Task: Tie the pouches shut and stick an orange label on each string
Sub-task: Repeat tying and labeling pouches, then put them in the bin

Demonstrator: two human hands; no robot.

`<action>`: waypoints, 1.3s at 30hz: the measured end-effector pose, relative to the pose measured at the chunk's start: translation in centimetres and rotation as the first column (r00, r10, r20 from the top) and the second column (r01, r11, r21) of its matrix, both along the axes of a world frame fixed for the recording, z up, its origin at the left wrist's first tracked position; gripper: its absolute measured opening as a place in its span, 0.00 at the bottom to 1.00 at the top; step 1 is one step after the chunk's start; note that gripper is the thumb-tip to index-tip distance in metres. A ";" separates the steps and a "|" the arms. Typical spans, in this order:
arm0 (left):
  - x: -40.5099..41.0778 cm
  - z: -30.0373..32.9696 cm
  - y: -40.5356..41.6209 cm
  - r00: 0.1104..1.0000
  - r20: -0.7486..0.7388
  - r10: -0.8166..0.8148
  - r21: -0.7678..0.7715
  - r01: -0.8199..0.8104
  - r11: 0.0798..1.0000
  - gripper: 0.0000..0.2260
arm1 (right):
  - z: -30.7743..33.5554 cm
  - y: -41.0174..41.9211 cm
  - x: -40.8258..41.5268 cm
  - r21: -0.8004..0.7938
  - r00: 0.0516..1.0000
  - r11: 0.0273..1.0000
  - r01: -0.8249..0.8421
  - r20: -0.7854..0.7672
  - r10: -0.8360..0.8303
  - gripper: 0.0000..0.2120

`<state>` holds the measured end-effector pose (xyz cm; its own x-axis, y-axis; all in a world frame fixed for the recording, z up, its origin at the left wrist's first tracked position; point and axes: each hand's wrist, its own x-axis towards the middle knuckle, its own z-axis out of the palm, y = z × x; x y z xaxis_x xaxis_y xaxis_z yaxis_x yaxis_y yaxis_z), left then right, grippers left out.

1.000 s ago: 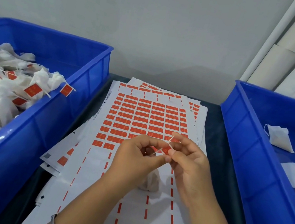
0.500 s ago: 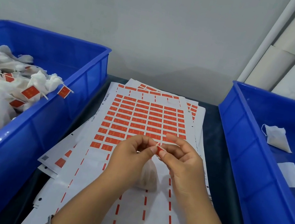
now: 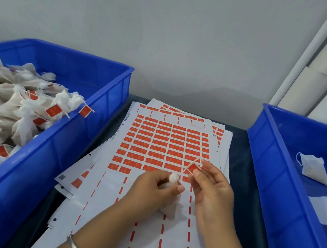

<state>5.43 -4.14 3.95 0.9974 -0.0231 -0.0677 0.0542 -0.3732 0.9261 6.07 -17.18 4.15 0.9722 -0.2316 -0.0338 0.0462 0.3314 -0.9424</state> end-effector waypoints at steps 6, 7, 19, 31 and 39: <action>0.1 -0.3 0.1 0.984 0.046 0.173 0.055 -0.175 0.983 0.12 | -0.1 -0.2 0.1 0.127 0.998 0.992 -0.001 -0.062 0.009 0.10; -0.1 0.1 0.2 0.977 0.057 0.206 0.038 -0.208 0.977 0.12 | -0.1 -0.1 0.1 0.128 0.998 0.992 -0.014 -0.059 0.022 0.11; -6.3 10.8 7.2 0.811 0.396 0.431 -0.183 -0.390 0.902 0.02 | -0.3 0.2 -0.2 0.008 0.986 0.996 -0.094 -0.135 0.094 0.13; -11.9 15.1 24.4 0.624 0.609 0.490 0.390 -0.773 0.500 0.06 | -0.2 2.8 -1.7 -0.617 0.986 0.770 -0.164 -0.069 0.154 0.07; -12.2 11.5 28.0 0.820 0.253 0.513 0.776 -0.489 0.399 0.10 | -0.2 4.1 -2.5 -0.765 0.995 0.637 -0.096 -0.058 0.081 0.07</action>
